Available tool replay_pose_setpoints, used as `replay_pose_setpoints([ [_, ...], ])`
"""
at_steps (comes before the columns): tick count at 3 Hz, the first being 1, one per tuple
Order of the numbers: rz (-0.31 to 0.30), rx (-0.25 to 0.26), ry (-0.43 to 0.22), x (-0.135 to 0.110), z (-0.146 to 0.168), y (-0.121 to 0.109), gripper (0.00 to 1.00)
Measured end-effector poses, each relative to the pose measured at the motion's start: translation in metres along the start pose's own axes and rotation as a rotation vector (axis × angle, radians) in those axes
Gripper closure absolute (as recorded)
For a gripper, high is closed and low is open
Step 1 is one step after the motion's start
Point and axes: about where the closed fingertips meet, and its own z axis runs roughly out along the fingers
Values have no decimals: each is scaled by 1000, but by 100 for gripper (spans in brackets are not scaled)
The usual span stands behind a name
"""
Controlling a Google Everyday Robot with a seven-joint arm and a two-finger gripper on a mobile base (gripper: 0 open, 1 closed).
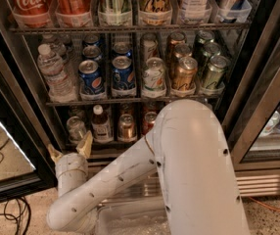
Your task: Pick 7up can from bottom shelf of fridge
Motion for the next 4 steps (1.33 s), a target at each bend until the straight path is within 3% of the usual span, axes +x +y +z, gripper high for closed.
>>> replay_pose_setpoints([
  [1, 17, 53, -21, 1, -2, -2, 22],
  [4, 23, 70, -27, 9, 4, 3, 26],
])
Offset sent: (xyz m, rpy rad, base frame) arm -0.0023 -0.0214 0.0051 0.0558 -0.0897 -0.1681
